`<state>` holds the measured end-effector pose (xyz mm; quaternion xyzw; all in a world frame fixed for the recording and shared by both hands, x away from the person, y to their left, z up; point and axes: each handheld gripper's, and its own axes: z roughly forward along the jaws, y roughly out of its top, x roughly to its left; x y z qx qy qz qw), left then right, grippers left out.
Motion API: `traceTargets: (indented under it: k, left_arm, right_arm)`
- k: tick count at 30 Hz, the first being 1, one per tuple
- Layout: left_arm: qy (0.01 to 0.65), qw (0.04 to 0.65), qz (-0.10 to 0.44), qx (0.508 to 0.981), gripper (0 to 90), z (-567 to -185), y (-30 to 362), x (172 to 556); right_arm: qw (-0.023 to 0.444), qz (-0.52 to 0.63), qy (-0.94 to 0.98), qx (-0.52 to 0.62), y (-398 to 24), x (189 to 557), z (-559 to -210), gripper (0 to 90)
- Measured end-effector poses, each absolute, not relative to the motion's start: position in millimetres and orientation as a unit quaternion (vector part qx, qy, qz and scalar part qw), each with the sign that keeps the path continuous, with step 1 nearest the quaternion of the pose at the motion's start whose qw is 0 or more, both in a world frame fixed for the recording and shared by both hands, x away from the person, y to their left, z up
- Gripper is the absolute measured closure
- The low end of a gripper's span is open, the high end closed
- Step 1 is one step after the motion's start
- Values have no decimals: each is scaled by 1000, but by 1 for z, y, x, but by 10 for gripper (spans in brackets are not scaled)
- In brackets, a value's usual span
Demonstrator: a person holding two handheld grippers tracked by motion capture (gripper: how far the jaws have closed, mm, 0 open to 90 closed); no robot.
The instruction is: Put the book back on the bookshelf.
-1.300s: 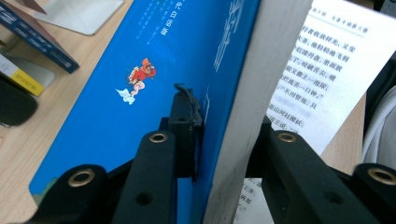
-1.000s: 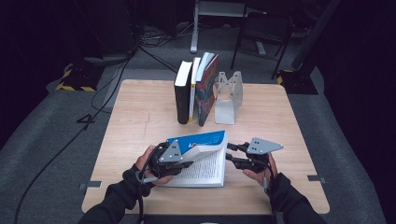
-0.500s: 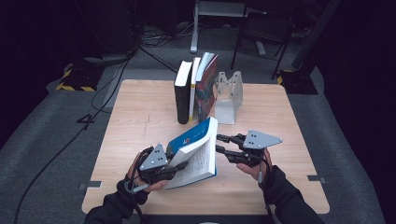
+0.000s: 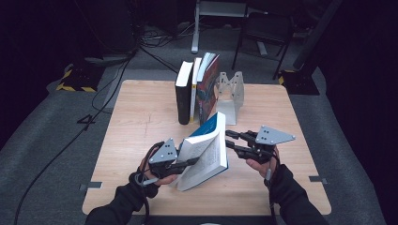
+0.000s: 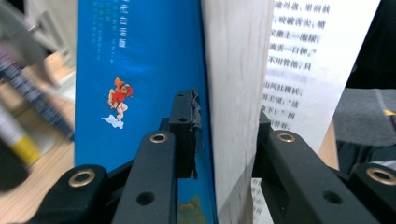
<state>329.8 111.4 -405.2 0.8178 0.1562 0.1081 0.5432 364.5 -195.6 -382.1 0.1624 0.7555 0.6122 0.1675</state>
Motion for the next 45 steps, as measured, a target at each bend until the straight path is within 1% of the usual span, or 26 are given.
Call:
traceTargets:
  k: [5,9,13,17,21,23,25,29,30,32,36,37,39,40,41,45]
  left_arm:
    - [135,552,102,817,740,-407,88,338]
    - [128,555,102,815,740,-408,83,341]
    - [134,555,112,814,730,-410,85,339]
    - [142,555,121,811,721,-413,93,337]
    - [143,554,120,812,723,-415,101,340]
    - [141,553,117,813,728,-416,103,342]
    - [133,552,115,815,727,-416,102,345]
    - [119,545,126,820,726,-414,97,351]
    - [118,544,132,820,728,-414,96,354]
    - [121,547,125,819,736,-415,96,359]
    - [123,543,130,820,741,-414,97,366]
    - [122,545,125,820,732,-414,98,367]
    - [118,545,120,821,671,-413,101,366]
    - [117,535,132,826,644,-413,105,361]
    - [117,535,132,826,624,-413,105,361]
    - [108,512,151,839,589,-411,114,346]
  right_arm:
    - [201,610,750,157,-215,359,-366,639]
    - [206,611,748,157,-222,357,-364,640]
    - [207,610,750,150,-219,354,-363,635]
    - [222,594,759,144,-207,349,-363,558]
    - [233,576,771,141,-196,344,-373,500]
    - [247,566,774,141,-192,342,-380,480]
    - [239,561,779,145,-191,343,-386,460]
    - [219,567,777,163,-193,347,-394,461]
    - [217,567,778,164,-194,347,-395,460]
    - [214,567,778,163,-194,346,-396,452]
    - [212,560,784,164,-190,346,-401,417]
    - [212,557,786,164,-188,346,-403,402]
    - [213,553,789,162,-185,345,-406,396]
    - [215,547,793,161,-183,344,-408,388]
    - [217,545,794,161,-181,344,-410,386]
    - [218,533,802,157,-176,343,-416,380]
